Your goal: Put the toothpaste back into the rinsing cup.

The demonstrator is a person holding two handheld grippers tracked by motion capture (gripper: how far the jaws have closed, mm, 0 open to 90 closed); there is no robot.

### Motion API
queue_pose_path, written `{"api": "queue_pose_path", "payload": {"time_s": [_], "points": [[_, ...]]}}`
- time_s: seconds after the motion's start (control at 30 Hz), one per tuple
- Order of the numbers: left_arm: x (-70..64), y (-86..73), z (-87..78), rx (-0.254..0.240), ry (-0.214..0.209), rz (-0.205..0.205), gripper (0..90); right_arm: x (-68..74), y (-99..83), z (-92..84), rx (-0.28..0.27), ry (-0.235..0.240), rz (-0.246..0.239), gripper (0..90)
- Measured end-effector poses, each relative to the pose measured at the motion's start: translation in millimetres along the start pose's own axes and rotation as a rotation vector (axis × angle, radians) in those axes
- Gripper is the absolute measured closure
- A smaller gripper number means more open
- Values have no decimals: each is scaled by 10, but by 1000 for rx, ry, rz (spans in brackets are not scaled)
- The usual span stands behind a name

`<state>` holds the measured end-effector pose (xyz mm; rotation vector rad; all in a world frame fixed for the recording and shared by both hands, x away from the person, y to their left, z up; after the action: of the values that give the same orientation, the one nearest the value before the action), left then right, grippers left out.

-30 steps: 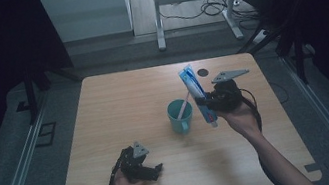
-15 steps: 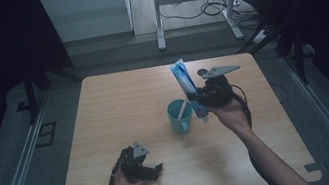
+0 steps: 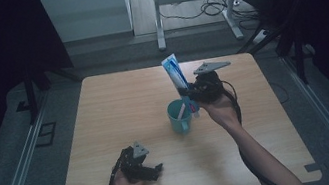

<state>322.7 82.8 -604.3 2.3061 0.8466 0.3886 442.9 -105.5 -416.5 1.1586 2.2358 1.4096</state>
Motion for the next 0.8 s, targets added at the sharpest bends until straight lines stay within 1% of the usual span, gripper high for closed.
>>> {"api": "queue_pose_path", "payload": {"time_s": [0.27, 0.5, 0.67, 0.8], "points": [[-3, 1, 0, -2, -1, -1, 12, 28, 74, 114, -13, -5, -7, 707], [-4, 1, 0, -1, -2, 2, 12, 54, 100, 212, -22, -10, -14, 707], [-5, 1, 0, -2, -4, 3, 12, 60, 79, 283, -28, -12, -15, 707], [-6, 2, 0, -3, -5, 2, 12, 58, 27, 343, -27, -14, -19, 707]]}}
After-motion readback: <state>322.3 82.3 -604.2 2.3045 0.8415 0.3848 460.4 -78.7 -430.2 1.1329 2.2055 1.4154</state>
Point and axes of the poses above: each handheld gripper's, and its own axes: z roughly forward along the jaws, y roughly out of its top, x roughly to its left, the point moved 8 cm from there along z, roughly forward along the jaws, and after that the axes turned 6 degrees about z, right-handed, at the moved point
